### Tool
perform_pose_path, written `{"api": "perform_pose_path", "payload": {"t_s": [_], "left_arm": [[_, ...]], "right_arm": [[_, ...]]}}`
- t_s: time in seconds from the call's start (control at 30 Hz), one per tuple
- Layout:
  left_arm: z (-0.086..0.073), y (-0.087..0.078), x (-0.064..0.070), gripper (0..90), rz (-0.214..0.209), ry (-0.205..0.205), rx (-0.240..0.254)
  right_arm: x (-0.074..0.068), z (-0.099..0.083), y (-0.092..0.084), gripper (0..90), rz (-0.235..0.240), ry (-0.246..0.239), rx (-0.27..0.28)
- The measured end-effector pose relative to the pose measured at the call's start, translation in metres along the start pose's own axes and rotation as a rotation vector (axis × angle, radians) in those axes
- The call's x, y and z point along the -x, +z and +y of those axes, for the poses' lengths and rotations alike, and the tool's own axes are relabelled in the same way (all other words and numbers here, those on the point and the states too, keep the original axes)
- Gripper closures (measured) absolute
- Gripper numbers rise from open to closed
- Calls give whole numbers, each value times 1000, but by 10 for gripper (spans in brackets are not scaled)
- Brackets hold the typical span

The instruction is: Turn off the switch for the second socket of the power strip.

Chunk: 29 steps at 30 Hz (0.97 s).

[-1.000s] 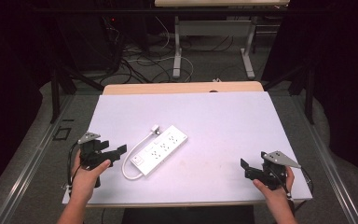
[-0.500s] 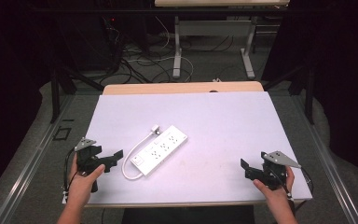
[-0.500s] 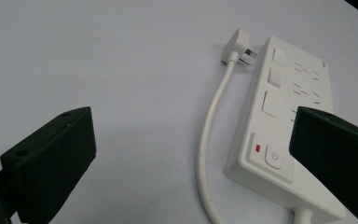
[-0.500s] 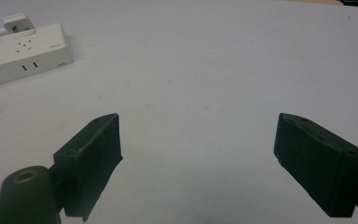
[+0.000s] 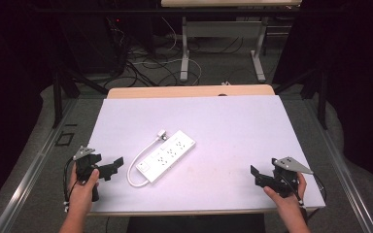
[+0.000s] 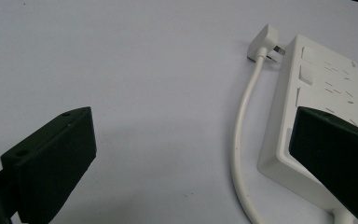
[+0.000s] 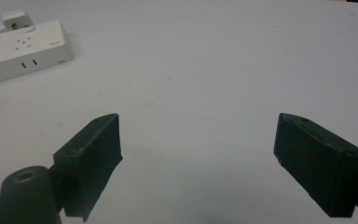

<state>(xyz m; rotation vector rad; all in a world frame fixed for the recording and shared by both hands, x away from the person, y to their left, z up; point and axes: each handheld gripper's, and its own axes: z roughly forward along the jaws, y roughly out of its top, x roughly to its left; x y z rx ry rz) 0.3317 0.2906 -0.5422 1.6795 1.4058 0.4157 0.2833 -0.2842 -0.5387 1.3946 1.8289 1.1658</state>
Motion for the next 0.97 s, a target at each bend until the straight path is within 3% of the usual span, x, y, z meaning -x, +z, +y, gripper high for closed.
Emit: {"api": "perform_pose_path", "payload": {"t_s": [0.3,0.4,0.97], "left_arm": [[-4,4,-6,12,29,26,-29],[-5,7,-6,12,41,29,-14],[-5,6,-9,12,48,31,-30]], "right_arm": [[1,0,2,141,3,-2,-8],[1,0,2,141,6,-4,-11],[1,-1,4,141,6,3,-23]]}}
